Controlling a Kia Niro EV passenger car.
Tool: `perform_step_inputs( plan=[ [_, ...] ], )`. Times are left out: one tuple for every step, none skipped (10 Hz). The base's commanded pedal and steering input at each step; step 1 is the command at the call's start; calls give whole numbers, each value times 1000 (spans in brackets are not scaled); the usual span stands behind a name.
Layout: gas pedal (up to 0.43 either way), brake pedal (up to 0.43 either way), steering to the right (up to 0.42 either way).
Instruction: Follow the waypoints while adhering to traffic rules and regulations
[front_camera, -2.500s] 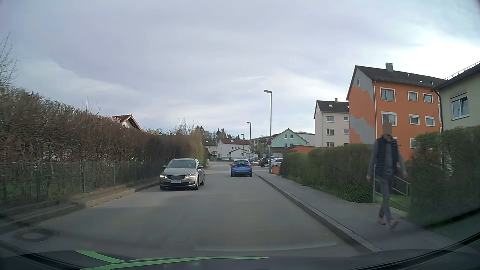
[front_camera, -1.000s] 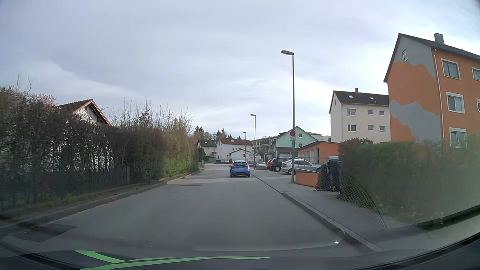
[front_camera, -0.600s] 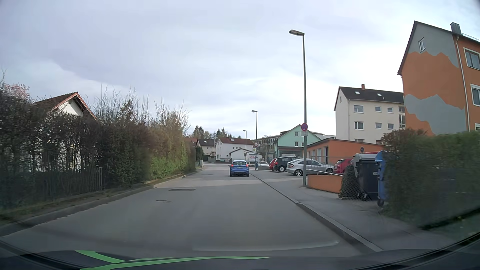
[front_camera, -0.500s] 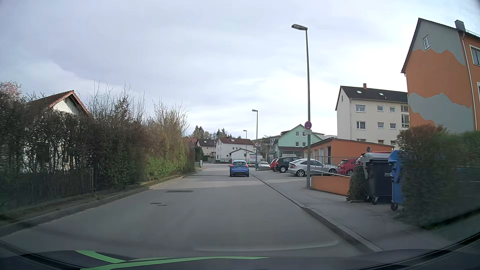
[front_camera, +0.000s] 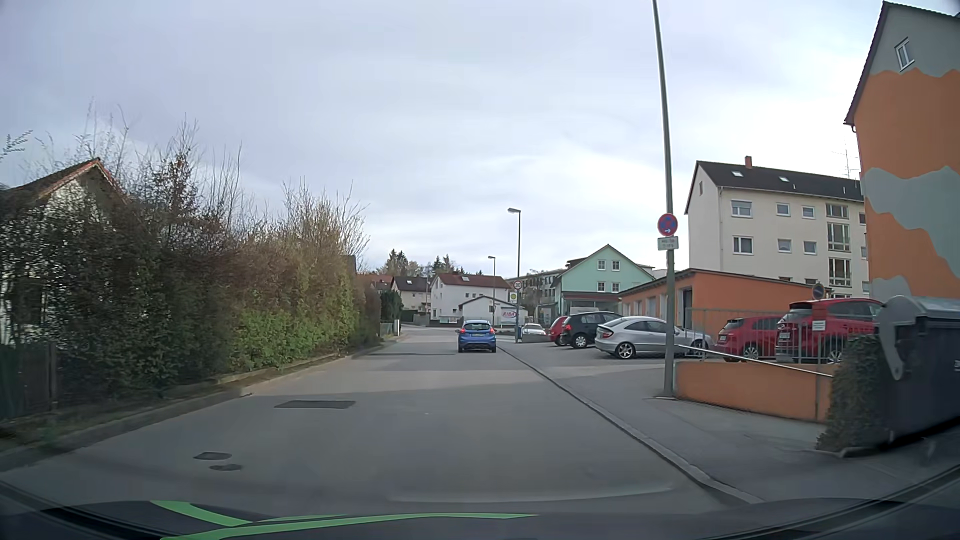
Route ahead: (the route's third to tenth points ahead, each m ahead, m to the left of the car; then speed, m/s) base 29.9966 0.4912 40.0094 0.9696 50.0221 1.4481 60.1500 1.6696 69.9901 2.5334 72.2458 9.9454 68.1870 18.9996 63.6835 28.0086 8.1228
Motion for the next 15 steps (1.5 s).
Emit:
perform_step_inputs(
  plan=[
    [87,0,-1],
    [87,0,-1],
    [87,0,-1],
    [87,0,-1],
    [87,0,-1],
    [87,0,-1],
    [87,0,-1],
    [87,0,-1],
    [87,0,-1],
    [87,0,-1],
    [87,0,-1],
    [87,0,-1],
    [87,0,-1],
    [87,0,-1],
    [87,0,-1]
  ],
)
